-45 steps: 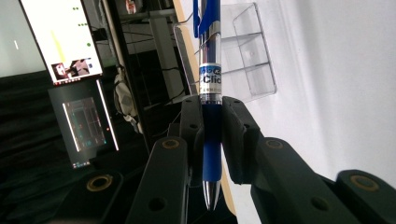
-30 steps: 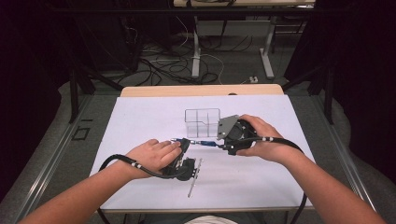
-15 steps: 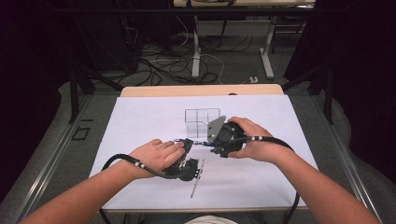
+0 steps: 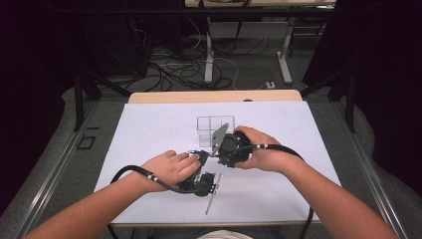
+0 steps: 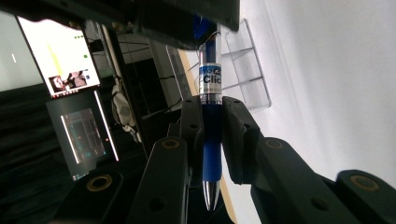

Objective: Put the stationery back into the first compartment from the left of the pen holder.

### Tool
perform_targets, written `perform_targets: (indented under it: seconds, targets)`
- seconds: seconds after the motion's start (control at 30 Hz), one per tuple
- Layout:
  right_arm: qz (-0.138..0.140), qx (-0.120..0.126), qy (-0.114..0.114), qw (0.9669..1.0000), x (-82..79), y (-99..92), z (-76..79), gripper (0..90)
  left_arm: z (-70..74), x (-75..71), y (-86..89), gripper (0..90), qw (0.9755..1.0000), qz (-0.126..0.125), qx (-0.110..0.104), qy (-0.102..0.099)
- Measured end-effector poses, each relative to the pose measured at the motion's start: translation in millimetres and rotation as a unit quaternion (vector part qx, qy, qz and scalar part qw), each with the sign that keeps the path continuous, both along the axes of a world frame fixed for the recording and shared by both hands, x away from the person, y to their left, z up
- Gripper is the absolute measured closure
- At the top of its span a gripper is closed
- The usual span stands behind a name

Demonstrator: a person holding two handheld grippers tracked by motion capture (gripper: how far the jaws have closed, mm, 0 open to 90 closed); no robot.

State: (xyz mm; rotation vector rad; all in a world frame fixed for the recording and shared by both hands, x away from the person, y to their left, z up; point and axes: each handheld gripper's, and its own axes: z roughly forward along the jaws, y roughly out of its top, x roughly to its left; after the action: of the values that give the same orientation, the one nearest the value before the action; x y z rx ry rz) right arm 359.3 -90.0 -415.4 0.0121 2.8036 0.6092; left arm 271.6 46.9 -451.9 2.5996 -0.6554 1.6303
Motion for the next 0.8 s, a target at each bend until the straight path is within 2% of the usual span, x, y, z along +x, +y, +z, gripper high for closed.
perform_targets:
  seconds: [0.1, 0.13, 0.23, 0.27, 0.3, 0.33, 0.4, 0.43, 0.47, 0.5, 0.53, 0.57, 0.6, 0.63, 0.67, 0.7, 0.73, 0.8]
  targets:
    - [-0.006, 0.001, 0.008, 0.9999, 0.9, 3.9, -0.8, 69.2, -1.2, -0.1, -0.4, 79.3, 1.0000, 0.001, -0.004, -0.002]
    - [-0.006, 0.002, 0.011, 0.9999, 1.4, 5.2, -0.8, 70.7, -3.5, 0.2, 0.2, 79.3, 0.9998, -0.002, -0.019, 0.003]
    - [-0.008, 0.001, 0.014, 0.9999, 2.4, 9.0, 0.2, 78.6, -2.7, 0.4, -0.7, 79.3, 1.0000, 0.000, -0.001, 0.001]
    - [-0.012, -0.001, 0.016, 0.9998, 2.7, 10.2, 0.3, 78.9, -3.6, 0.8, -0.3, 79.2, 0.9999, 0.007, -0.003, 0.007]
    - [-0.015, -0.001, 0.015, 0.9998, 3.1, 11.3, -0.1, 79.0, -3.8, 1.7, -0.1, 79.2, 1.0000, 0.003, -0.003, -0.002]
    - [-0.015, -0.001, 0.015, 0.9998, 4.2, 12.2, -0.7, 79.2, -3.8, 2.0, 0.6, 79.1, 1.0000, 0.005, -0.001, 0.002]
    - [-0.015, 0.001, 0.016, 0.9998, 6.8, 14.4, -1.3, 79.4, -5.1, 4.2, 2.7, 78.7, 0.9999, 0.007, -0.002, -0.007]
    - [-0.018, 0.003, 0.016, 0.9997, 7.8, 15.5, -1.5, 79.6, -4.1, 5.3, 4.0, 76.4, 0.9998, 0.014, -0.007, 0.007]
    - [-0.022, 0.004, 0.015, 0.9996, 9.2, 16.9, -1.7, 79.6, -1.6, 6.7, 4.7, 71.5, 0.9997, 0.020, -0.006, 0.011]
    - [-0.025, 0.006, 0.010, 0.9996, 11.3, 18.3, -1.9, 79.6, -3.7, 7.5, 7.3, 69.6, 0.9989, 0.021, -0.040, 0.015]
    - [-0.030, 0.008, 0.003, 0.9995, 14.2, 19.5, -1.9, 79.6, 1.6, 7.6, 7.4, 67.9, 0.9995, 0.023, -0.018, 0.013]
    - [-0.029, 0.009, -0.004, 0.9995, 18.6, 20.4, -1.8, 79.6, 2.5, 7.6, 9.0, 65.1, 0.9987, 0.030, -0.034, 0.022]
    - [-0.045, 0.017, -0.004, 0.9988, 21.0, 21.5, -1.6, 79.6, 2.1, 7.4, 10.6, 63.7, 0.9975, 0.038, -0.052, 0.029]
    - [-0.049, 0.022, -0.010, 0.9985, 24.4, 21.9, -1.1, 79.6, 1.2, 7.4, 12.6, 63.0, 0.9944, 0.039, -0.090, 0.039]
    - [-0.060, 0.034, -0.016, 0.9975, 30.2, 22.6, -0.1, 79.6, 4.0, 7.9, 13.2, 62.0, 0.9942, 0.039, -0.087, 0.050]
    - [-0.069, 0.045, -0.020, 0.9964, 35.1, 22.8, 0.9, 79.7, 4.7, 7.6, 14.5, 61.5, 0.9923, 0.045, -0.099, 0.060]
    - [-0.076, 0.058, -0.020, 0.9953, 40.3, 22.8, 2.2, 79.7, 3.8, 7.6, 16.2, 60.8, 0.9899, 0.046, -0.118, 0.064]
    - [-0.095, 0.089, -0.017, 0.9913, 49.0, 23.8, 4.1, 79.7, 3.8, 7.9, 19.1, 59.3, 0.9845, 0.058, -0.142, 0.085]
